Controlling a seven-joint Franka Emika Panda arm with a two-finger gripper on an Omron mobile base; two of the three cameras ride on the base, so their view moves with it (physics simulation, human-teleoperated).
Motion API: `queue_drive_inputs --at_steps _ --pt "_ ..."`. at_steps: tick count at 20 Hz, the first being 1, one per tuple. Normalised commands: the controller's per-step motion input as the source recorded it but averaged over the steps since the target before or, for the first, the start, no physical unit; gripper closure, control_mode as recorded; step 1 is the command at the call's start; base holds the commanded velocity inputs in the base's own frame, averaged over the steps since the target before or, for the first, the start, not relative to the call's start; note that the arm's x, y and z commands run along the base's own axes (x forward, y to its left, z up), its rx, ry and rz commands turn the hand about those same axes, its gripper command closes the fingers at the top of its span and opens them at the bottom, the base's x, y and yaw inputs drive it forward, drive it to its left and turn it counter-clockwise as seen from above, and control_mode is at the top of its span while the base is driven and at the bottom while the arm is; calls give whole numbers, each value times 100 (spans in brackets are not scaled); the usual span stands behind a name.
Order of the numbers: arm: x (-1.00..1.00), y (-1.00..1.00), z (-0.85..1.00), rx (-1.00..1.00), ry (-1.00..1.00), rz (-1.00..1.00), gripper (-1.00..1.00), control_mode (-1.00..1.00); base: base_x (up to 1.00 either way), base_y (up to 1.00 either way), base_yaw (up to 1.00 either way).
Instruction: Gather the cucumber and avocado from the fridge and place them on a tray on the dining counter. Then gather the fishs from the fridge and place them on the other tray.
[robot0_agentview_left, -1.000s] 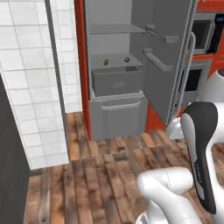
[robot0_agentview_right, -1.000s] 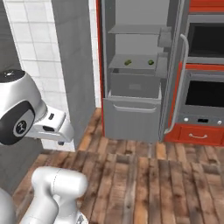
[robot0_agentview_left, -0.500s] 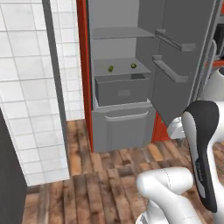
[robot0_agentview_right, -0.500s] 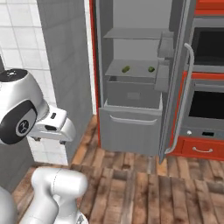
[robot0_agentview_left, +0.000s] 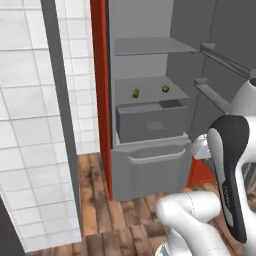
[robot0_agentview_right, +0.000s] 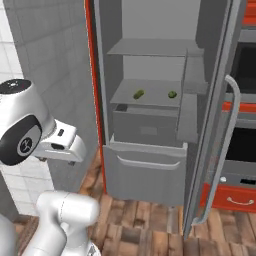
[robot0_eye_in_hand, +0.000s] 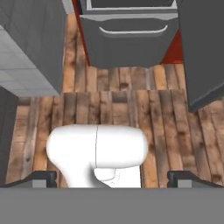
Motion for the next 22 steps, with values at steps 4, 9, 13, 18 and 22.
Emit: queue_drive_inputs --at_steps 4,9,13,18,22 --pt "0 0 0 0 0 0 -100 100 94 -16 0" --pt "0 0 0 0 0 0 -100 100 79 -21 0" --pt "0 0 0 0 0 0 -100 100 56 -18 0" --pt "0 0 0 0 0 0 -100 100 57 -23 0" --pt "0 0 0 0 0 0 -100 100 68 -34 0"
